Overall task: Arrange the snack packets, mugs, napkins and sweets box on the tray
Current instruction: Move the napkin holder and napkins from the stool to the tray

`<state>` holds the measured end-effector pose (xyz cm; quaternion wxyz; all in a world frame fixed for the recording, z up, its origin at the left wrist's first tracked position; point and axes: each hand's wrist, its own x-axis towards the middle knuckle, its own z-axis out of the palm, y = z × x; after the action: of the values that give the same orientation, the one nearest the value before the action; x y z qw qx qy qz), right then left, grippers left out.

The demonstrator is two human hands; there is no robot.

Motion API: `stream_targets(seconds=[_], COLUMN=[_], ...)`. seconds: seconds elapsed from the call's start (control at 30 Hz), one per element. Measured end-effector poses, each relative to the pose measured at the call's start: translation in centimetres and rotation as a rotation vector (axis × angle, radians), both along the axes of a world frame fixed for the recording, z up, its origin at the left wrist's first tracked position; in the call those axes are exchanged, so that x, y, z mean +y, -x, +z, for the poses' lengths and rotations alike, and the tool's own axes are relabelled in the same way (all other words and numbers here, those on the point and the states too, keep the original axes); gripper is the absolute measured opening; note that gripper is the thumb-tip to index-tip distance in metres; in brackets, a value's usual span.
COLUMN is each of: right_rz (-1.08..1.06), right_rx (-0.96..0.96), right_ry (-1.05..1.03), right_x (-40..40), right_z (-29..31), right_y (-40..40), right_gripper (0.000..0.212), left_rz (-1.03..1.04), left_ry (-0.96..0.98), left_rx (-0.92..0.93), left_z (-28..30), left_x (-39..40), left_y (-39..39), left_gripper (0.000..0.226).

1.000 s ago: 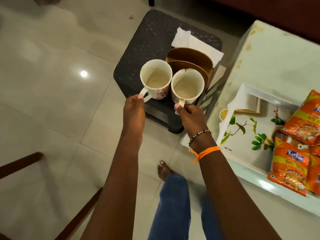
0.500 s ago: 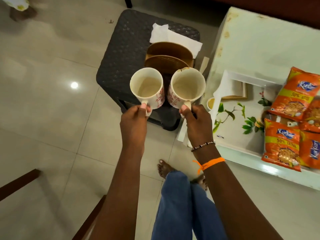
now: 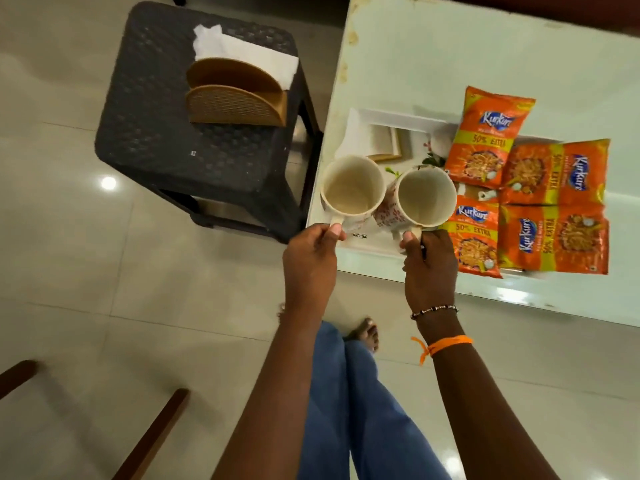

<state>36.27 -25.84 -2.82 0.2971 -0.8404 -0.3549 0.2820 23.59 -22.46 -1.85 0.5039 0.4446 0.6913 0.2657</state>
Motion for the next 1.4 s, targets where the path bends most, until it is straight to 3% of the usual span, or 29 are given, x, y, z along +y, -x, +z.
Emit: stream_targets(seconds=[0.3,0.67,0.77,0.87,0.93,1.1,1.23,1.4], right_rz=[0.033,0.130,0.245,0.299,0.392,0.663,0.687,0.747], right_rx=[-0.026,0.072,-0.045,-0.318,-0.447,-0.361,-0.478,-0.552], right_ry=[0.085,0.232,0.380,0.472,0.391,0.220,0.052,0.037], right_x=[-2.0,-2.2,-2.3,-2.8,-2.1,3.7,10.9,18.7], right_z=[-1.9,-1.8,-0.3,1.8,2.6,2.3,1.4,-0.8], right_y=[-2.8,-4.0,-3.8,-2.2,-0.3,4.7,8.7,11.9], right_gripper=[0.026,0.024,0.036,0.046,0.047,0.065,0.068,0.070], left_rz=[-0.105,-0.047,-0.070,-0.103,-0.141,-0.220,-0.326,-0.412], left_ry=[0.049,0.146,0.123,0.003,-0.070,-0.238,-0.300,-0.360], left_rx=[0.056,0.057,0.124,0.284,0.441,0.676,0.853,0.917], left_z=[-2.0,-3.0,-2.5,-2.3,-2.1,-1.4,-1.3,-1.9], left_x=[-2.3,-3.3,-3.2,-2.9,-2.1,1.8,6.8,12.8], left_y=[-2.6,-3.7,-3.8,-3.1,-2.0,2.0,6.0,10.3], left_gripper=[0.024,0.023,0.028,0.045,0.052,0.058,0.065,0.074])
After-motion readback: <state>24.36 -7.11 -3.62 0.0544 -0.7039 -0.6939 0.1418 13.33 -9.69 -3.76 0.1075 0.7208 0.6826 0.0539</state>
